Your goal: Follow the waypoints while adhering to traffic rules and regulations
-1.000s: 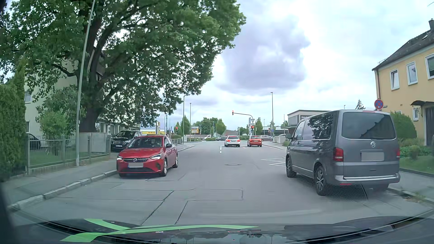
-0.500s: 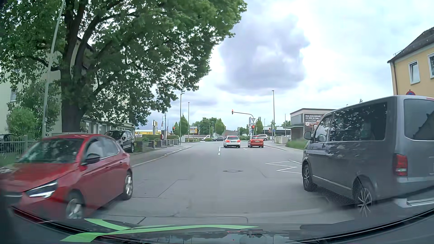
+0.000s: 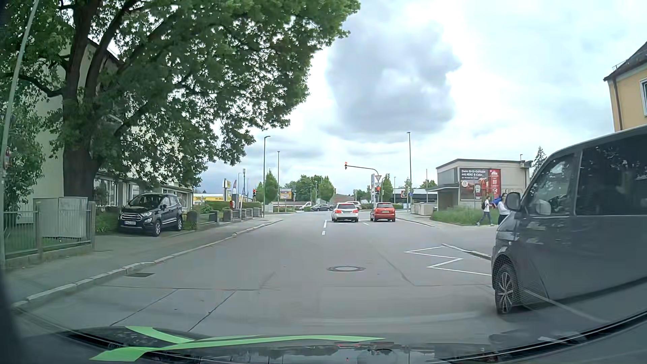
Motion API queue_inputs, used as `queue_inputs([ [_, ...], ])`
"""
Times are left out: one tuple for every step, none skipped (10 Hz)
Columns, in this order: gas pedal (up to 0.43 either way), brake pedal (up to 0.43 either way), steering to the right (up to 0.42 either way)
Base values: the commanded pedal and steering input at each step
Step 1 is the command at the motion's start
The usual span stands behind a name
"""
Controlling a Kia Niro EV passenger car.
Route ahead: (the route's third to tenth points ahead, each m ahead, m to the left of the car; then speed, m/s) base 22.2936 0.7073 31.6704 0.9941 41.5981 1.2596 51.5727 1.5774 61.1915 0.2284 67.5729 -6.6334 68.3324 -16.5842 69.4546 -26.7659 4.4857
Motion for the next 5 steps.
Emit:
queue_inputs([
  [0.008, 0.0, 0.003],
  [0.008, 0.0, 0.007],
  [0.008, 0.0, 0.011],
  [0.008, 0.0, 0.017],
  [0.008, 0.0, 0.021],
])
